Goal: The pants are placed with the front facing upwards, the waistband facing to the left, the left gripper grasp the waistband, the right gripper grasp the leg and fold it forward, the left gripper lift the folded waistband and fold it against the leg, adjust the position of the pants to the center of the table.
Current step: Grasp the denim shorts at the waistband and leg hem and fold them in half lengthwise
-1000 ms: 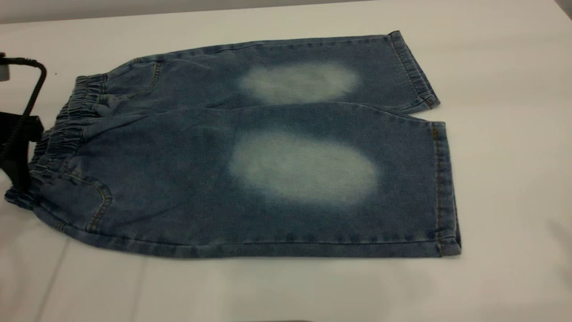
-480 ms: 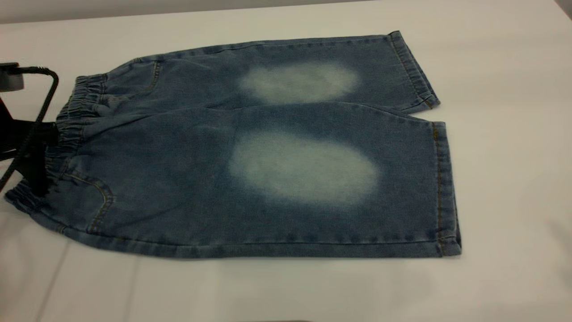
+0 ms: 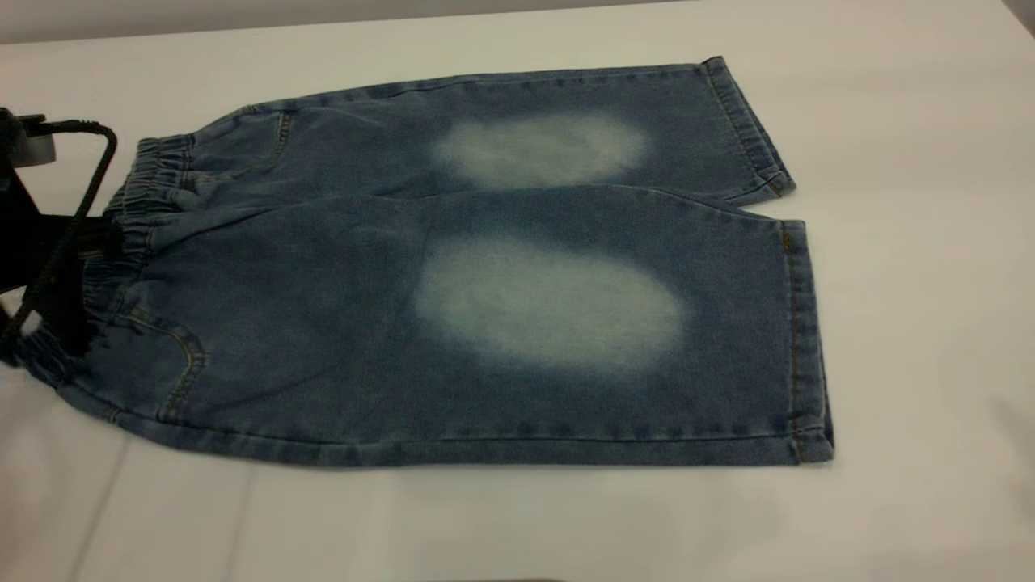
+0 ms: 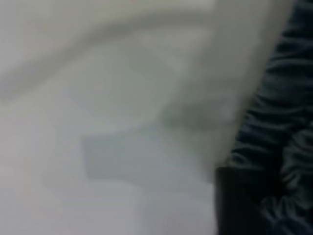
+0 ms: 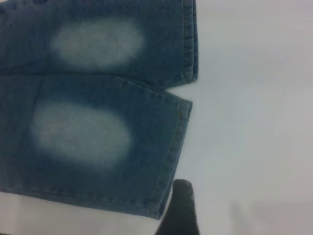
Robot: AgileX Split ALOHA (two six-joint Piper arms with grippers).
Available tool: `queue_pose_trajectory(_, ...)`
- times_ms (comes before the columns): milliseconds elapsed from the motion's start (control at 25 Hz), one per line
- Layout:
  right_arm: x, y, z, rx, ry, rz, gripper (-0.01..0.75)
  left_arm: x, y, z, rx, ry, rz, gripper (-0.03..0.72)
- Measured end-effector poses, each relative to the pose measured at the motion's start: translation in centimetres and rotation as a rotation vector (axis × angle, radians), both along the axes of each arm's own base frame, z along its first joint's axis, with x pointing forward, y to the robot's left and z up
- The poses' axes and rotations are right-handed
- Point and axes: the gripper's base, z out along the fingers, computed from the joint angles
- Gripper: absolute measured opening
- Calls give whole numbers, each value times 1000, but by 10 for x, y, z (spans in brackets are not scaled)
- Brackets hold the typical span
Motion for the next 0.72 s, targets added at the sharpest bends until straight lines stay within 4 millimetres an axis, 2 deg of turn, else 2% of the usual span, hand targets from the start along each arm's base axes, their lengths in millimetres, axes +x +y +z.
queue_pose_trajectory(80,0,0,0,0,0,0,549,1,-2,0,-10,-9,13,139)
queue_pose_trajectory(160,0,0,0,2,0,-1,549,1,-3,0,-12,-11,13,72)
queue_pose_trajectory(480,6,5,-1,49,-2,37,549,7,-2,12,-6,-10,-21,60)
queue_pose_trajectory(720,42,10,-27,111,116,96,549,17,0,43,9,-81,-54,60)
